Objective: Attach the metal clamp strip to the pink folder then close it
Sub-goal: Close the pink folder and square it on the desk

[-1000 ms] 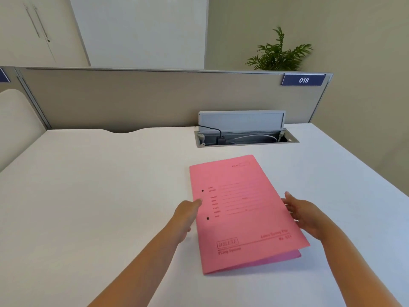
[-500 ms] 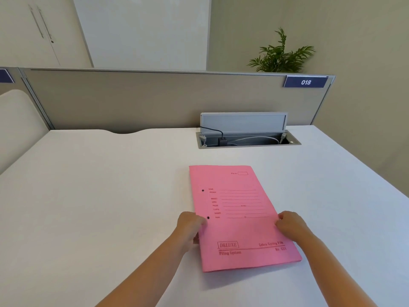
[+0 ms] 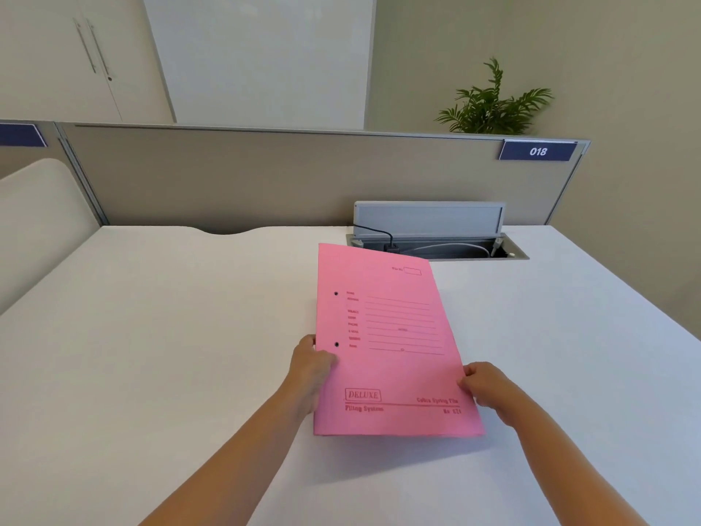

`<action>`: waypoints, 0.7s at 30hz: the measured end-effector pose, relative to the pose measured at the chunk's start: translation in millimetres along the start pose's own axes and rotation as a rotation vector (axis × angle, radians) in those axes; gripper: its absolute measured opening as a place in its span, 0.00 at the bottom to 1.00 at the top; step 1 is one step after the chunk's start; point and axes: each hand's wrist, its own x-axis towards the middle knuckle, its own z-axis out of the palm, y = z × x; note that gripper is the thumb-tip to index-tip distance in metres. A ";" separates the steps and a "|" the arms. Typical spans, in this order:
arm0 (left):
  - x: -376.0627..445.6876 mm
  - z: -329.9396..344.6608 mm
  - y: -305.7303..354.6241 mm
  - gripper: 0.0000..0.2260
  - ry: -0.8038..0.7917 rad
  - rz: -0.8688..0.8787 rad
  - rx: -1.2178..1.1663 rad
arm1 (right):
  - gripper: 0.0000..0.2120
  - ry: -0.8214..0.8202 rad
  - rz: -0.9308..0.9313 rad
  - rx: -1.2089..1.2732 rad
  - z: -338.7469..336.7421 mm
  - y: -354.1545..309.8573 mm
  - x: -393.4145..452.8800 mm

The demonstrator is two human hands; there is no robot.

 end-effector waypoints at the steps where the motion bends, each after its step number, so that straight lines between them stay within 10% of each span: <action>1: 5.4 -4.1 4.1 0.13 0.010 0.012 0.010 | 0.14 -0.008 -0.009 0.022 0.0 -6.1 3.1; 21: 86.1 -36.7 21.5 0.13 0.250 0.042 0.506 | 0.16 0.090 -0.014 -0.332 39.4 -87.5 73.5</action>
